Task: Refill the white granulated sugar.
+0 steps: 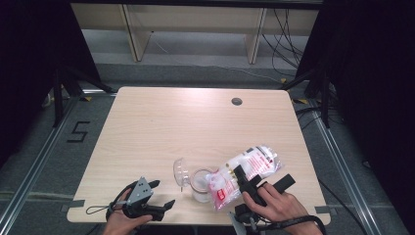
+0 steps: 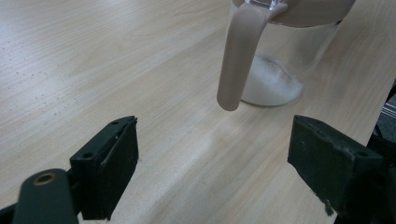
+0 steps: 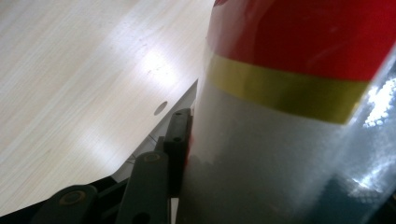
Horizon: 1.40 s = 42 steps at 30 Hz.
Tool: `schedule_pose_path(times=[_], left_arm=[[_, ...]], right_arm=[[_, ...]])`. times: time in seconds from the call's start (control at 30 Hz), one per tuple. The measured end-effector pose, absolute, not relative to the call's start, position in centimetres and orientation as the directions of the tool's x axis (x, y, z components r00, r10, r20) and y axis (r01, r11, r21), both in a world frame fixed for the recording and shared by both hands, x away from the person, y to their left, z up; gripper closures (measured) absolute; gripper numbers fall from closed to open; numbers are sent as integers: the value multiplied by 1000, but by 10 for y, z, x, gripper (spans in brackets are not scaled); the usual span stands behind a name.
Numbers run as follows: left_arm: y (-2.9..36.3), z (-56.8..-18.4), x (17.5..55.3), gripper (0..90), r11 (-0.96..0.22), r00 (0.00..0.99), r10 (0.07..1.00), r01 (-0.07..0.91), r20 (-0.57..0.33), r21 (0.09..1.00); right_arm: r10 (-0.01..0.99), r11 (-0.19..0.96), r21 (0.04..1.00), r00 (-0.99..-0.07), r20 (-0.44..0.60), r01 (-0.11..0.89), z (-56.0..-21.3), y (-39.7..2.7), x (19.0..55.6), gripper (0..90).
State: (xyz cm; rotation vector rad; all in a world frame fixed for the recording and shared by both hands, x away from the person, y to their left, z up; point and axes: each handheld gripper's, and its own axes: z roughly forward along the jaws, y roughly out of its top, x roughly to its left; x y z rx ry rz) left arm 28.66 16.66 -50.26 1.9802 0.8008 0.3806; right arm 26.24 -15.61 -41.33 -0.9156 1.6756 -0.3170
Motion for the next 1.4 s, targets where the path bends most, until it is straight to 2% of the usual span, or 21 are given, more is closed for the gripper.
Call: schedule_pose_path(times=[0.03, 0.13, 0.63, 0.77, 0.87, 0.9, 1.03, 1.4], left_arm=[[167, -502, 287, 159, -359, 745, 665, 375, -47, 855], [166, -503, 287, 159, -361, 745, 666, 375, -46, 854], [166, -503, 286, 159, -343, 739, 671, 380, -59, 859], [167, -503, 287, 159, -358, 742, 668, 377, -48, 854], [166, -503, 287, 159, -352, 741, 670, 378, -52, 856], [168, -502, 288, 159, -386, 747, 664, 375, -28, 843], [166, -503, 287, 159, -345, 740, 670, 379, -57, 859], [166, -503, 287, 159, -356, 743, 667, 378, -50, 854]], right_arm=[[-726, 645, -653, -53, -686, -396, -410, -157, 263, 649], [-695, 679, -623, -64, -717, -389, -411, -159, 263, 649], [-696, 676, -616, -77, -713, -406, -413, -158, 262, 651], [-712, 654, -637, -46, -701, -408, -413, -158, 262, 652], [-700, 671, -619, -75, -710, -407, -412, -159, 262, 653], [-700, 669, -623, -63, -711, -405, -411, -159, 261, 653], [-705, 666, -625, -67, -706, -408, -411, -159, 262, 656], [-699, 670, -616, -73, -712, -414, -408, -159, 262, 665]])
